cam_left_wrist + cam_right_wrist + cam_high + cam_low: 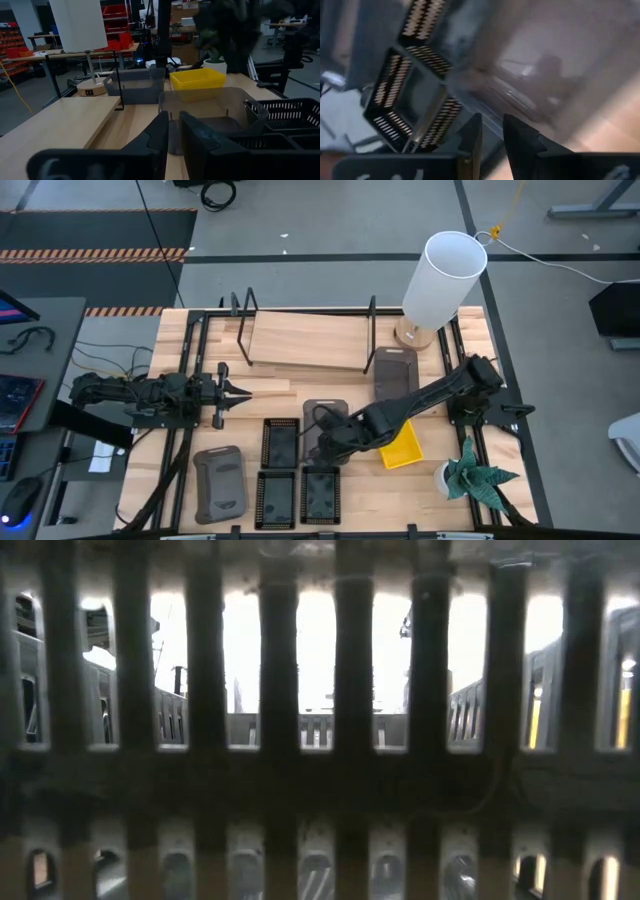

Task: Stack baskets on shelf by color
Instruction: Stack the center black transparent bin on the top of the top right black transparent bin

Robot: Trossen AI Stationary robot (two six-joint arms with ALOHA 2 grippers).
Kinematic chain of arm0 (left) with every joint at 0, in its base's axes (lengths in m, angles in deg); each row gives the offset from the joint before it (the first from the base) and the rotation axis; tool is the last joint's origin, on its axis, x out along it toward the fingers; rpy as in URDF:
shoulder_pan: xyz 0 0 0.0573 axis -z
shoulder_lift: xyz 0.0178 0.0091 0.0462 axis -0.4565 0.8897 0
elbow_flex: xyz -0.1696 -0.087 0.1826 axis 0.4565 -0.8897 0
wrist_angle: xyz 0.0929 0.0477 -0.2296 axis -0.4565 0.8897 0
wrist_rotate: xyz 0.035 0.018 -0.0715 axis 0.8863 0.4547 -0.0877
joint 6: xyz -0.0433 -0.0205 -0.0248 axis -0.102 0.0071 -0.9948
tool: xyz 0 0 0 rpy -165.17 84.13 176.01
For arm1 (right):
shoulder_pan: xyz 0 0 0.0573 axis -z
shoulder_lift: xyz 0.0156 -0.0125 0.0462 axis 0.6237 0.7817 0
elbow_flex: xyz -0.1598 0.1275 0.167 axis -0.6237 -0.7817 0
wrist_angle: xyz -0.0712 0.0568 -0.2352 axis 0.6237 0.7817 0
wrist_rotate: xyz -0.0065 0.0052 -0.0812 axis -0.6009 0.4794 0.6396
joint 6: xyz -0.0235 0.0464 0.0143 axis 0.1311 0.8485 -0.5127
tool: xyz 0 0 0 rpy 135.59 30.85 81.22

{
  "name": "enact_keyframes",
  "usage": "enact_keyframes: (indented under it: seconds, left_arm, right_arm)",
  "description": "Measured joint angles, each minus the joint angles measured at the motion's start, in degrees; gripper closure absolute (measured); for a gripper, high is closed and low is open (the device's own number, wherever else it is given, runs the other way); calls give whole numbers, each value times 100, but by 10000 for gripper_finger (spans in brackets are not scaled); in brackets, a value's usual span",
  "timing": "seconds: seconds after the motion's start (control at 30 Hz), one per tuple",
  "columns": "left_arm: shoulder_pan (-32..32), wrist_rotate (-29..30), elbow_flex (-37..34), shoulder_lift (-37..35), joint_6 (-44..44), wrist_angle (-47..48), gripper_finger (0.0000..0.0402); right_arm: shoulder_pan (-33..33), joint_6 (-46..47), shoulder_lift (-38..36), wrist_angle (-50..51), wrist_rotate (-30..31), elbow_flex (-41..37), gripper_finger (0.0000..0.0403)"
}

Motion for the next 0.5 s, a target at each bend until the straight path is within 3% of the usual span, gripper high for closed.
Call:
enact_keyframes:
  seconds: [0.1,0.2,0.5]
  left_arm:
    - [-1,0,-2,1,0,1,346]
    - [-1,0,0,1,0,1,343]
    - [1,0,-2,1,0,1,350]
  right_arm:
    - [44,-381,252,-663,-210,19,324]
    - [65,-739,563,-640,-221,473,328]
    - [27,-2160,1663,1598,405,3235,349]
